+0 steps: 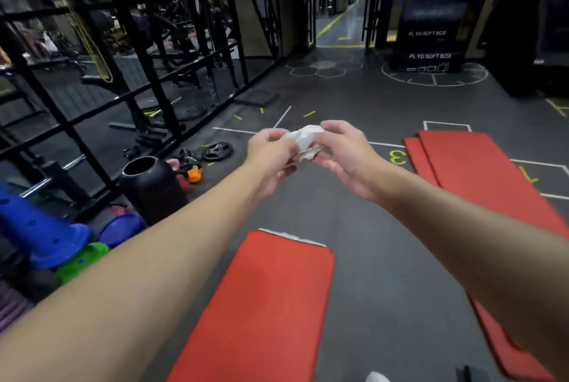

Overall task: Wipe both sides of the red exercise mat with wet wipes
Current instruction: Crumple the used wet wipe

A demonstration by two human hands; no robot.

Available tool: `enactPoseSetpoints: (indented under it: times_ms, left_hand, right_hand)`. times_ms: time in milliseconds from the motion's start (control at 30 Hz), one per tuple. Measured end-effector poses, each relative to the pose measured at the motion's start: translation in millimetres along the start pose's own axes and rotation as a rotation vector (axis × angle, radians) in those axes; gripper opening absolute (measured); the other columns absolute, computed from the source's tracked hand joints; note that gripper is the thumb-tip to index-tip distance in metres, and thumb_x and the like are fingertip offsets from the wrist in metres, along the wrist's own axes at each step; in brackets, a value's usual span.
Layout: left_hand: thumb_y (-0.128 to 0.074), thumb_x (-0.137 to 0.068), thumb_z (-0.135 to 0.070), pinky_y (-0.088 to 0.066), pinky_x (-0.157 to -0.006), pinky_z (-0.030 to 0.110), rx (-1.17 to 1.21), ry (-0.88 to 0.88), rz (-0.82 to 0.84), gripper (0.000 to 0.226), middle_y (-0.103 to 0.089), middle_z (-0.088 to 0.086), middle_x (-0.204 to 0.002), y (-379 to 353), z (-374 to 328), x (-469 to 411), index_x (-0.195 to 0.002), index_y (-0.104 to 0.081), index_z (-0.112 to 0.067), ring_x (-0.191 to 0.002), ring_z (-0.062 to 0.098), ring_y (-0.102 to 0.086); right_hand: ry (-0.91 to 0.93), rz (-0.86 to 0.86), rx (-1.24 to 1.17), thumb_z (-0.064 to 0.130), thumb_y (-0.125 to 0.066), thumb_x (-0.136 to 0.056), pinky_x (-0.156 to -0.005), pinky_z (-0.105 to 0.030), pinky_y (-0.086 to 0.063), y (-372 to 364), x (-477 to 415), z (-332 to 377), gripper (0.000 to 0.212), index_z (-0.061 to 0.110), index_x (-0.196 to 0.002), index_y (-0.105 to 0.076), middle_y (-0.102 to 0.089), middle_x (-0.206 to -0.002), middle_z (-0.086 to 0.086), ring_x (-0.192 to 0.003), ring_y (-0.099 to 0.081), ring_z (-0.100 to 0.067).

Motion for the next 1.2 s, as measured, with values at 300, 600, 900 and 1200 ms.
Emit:
enactPoseSetpoints:
  times_ms: [300,600,900,1200]
  left_hand:
    - [-0.054,-0.083,-0.011,-0.049,-0.064,0.029,-0.002,0.167,-0.066,0.022,-0.069,0.003,-0.083,-55,13,-231,-0.094,-0.072,-0.016,-0.074,0.020,-0.062]
    - [-0.073,-0.083,-0.030,-0.054,-0.072,0.034,-0.046,0.144,-0.244,0.033,-0.072,0.004,-0.092,-26,23,-470,-0.111,-0.067,-0.013,-0.082,0.017,-0.067]
    - [-0.065,-0.082,0.006,-0.043,-0.050,0.021,-0.030,0.120,-0.654,0.024,-0.063,0.004,-0.076,45,9,-658,-0.088,-0.067,-0.017,-0.060,0.013,-0.055]
    - [-0.072,-0.077,-0.011,-0.051,-0.067,0.030,0.232,0.212,-1.029,0.022,-0.071,0.016,-0.089,163,38,-807,-0.099,-0.074,-0.006,-0.078,0.024,-0.064]
  right_hand:
    - [-0.109,0.198,0.149,0.004,-0.065,-0.089,-0.088,-0.034,-0.056,47,-261,-19,0.016,0.009,-0.103,-0.061,-0.069,-0.102,-0.012,-0.086,-0.069,-0.023]
    - [-0.263,0.570,0.199,-0.003,-0.053,-0.091,-0.063,-0.017,-0.049,-9,-510,-62,0.015,0.007,-0.090,-0.064,-0.066,-0.065,0.003,-0.062,-0.062,-0.011]
    - [-0.455,0.832,0.254,0.000,-0.054,-0.094,-0.081,-0.028,-0.050,-104,-718,-108,0.019,0.010,-0.102,-0.067,-0.069,-0.094,-0.013,-0.090,-0.063,-0.023]
    - [-0.585,1.114,0.298,-0.001,-0.053,-0.094,-0.068,-0.023,-0.053,-260,-897,-211,0.013,0.001,-0.096,-0.066,-0.066,-0.091,-0.013,-0.082,-0.062,-0.022]
Point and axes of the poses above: each hand's wrist, its own x-axis away from the middle knuckle, its own y-axis out of the back of the hand, z = x × y, the point moved 7 cm from there along -x, towards the middle knuckle
